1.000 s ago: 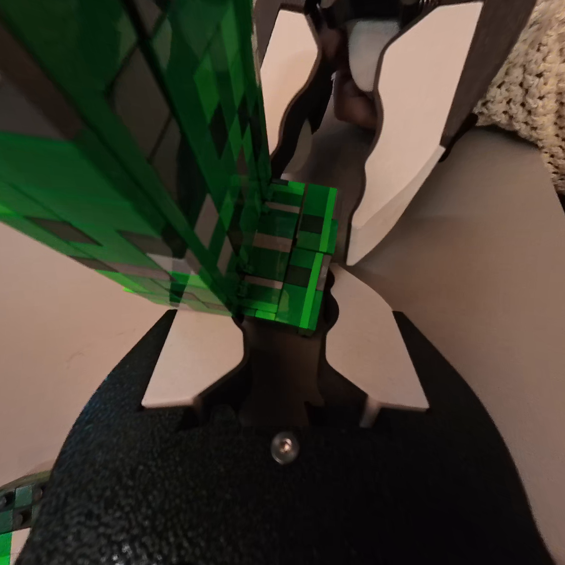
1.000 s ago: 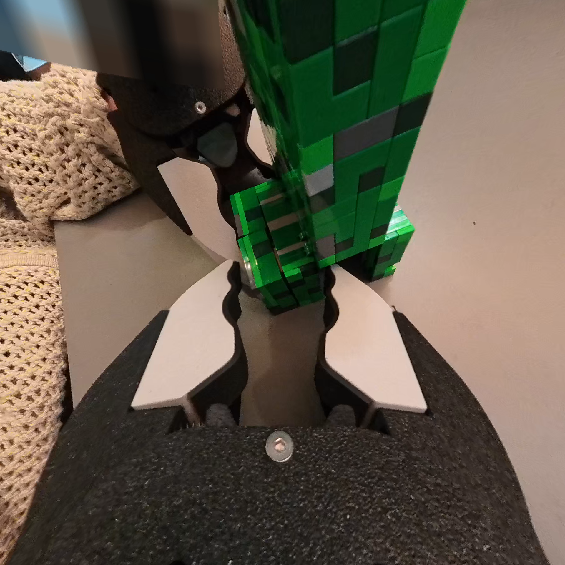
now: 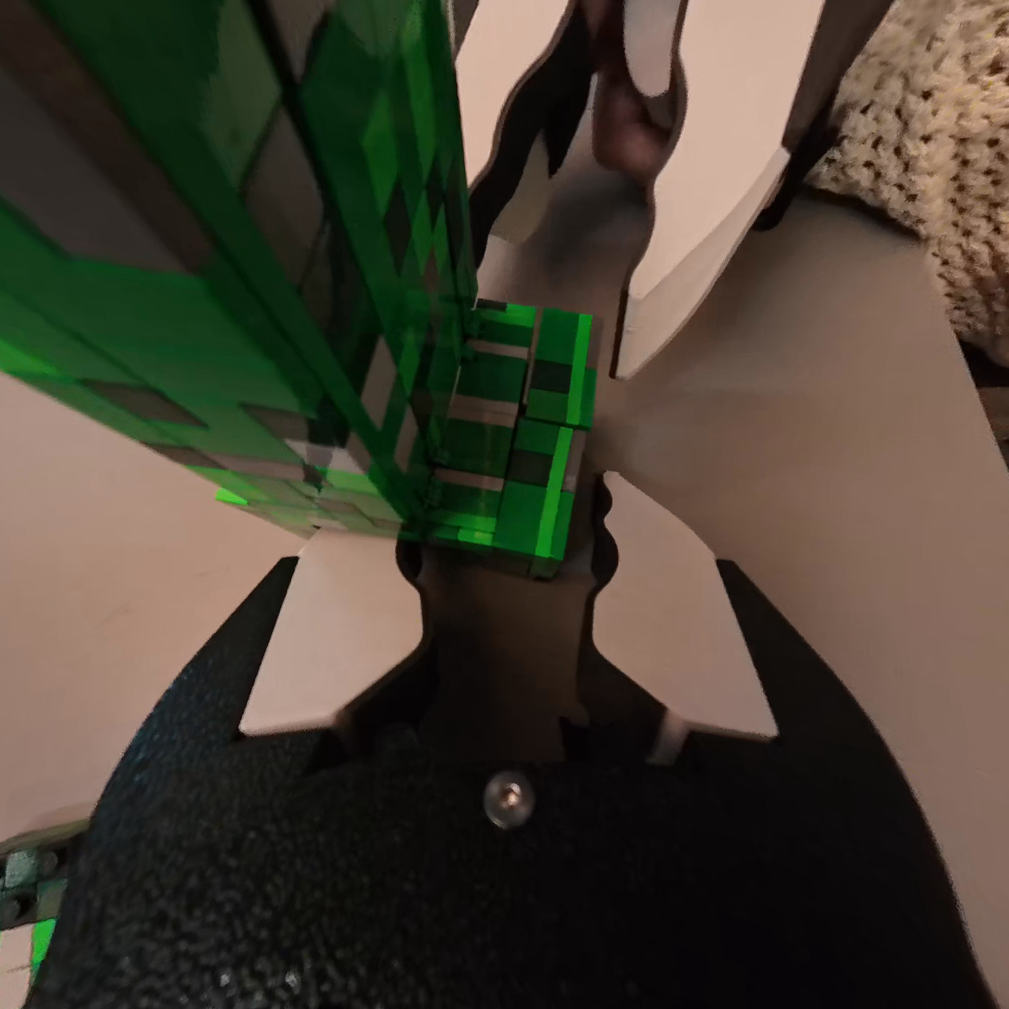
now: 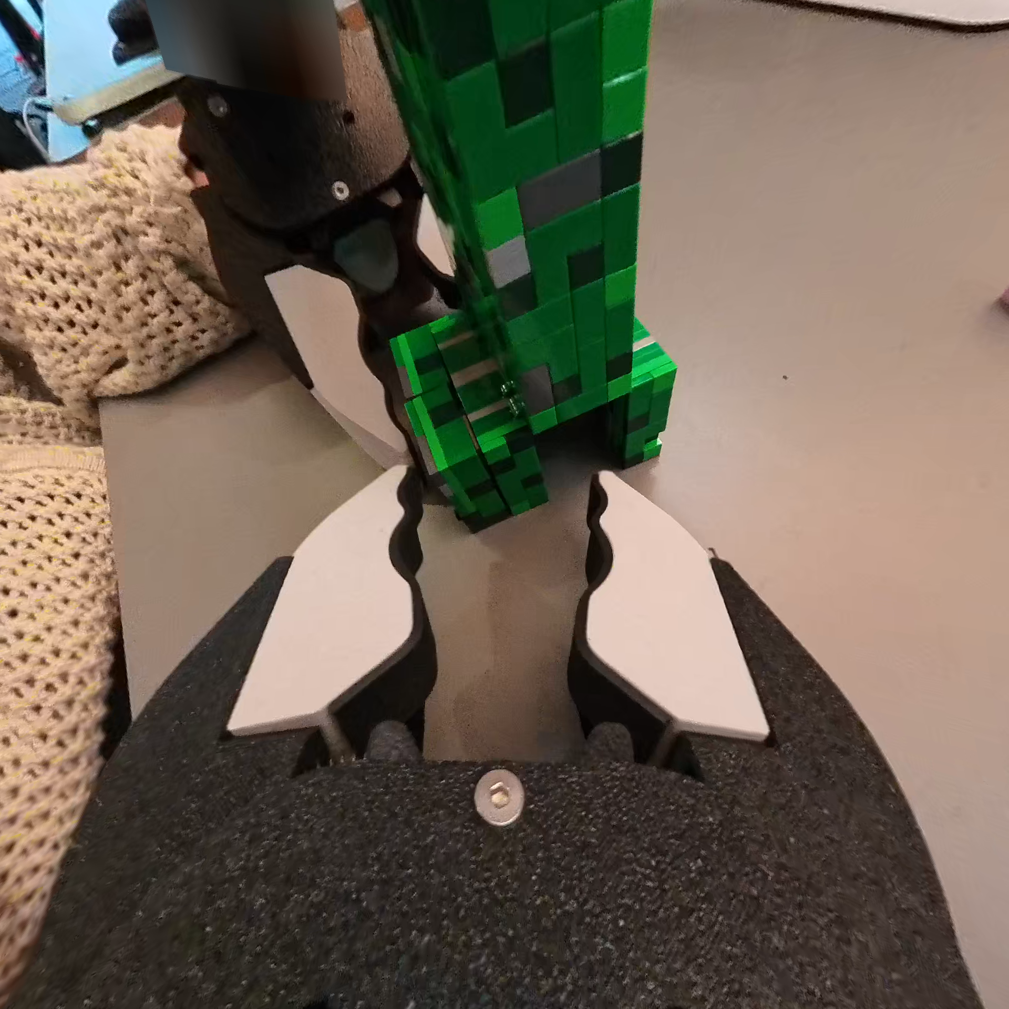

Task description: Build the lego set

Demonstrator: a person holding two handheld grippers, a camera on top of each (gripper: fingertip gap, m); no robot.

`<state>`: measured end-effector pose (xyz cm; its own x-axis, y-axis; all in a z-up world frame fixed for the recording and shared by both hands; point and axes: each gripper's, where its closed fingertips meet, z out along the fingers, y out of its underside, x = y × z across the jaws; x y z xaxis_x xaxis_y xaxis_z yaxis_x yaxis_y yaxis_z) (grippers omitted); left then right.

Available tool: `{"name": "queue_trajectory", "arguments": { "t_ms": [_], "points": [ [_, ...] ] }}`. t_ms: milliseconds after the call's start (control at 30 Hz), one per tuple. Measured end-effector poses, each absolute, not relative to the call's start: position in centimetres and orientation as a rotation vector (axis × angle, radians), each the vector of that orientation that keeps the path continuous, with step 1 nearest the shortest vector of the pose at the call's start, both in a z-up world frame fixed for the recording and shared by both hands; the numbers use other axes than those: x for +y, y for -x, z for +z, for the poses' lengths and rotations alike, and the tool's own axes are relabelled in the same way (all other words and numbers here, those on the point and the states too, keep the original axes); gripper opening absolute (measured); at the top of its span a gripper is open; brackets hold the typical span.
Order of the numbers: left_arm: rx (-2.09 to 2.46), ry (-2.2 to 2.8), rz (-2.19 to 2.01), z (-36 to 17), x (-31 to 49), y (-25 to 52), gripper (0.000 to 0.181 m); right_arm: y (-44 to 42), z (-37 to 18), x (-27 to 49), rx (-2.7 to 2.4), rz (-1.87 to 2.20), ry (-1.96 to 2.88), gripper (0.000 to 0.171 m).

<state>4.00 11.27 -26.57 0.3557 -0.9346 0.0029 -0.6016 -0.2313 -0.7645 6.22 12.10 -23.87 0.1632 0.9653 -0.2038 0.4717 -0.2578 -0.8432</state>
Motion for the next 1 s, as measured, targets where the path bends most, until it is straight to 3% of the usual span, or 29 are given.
{"name": "queue_trajectory", "arguments": {
  "t_ms": [33,433,867,1000],
  "points": [
    [1.341,1.934,-0.617,-26.6,11.2,-4.0,0.060,-6.2,-23.8,12.1,-1.381,1.017,1.808,0.057],
    [1.348,1.935,-0.596,-26.7,11.8,-4.7,0.057,-5.1,-25.6,11.3,-1.592,0.875,1.775,0.038],
    [1.342,1.945,-0.611,-26.7,11.8,-4.7,0.047,-4.9,-25.4,11.5,-1.540,0.897,1.817,0.040],
    [1.346,1.940,-0.607,-26.7,11.8,-4.7,0.047,-4.9,-24.1,11.4,-1.468,1.034,1.779,0.054]
  ]
}}
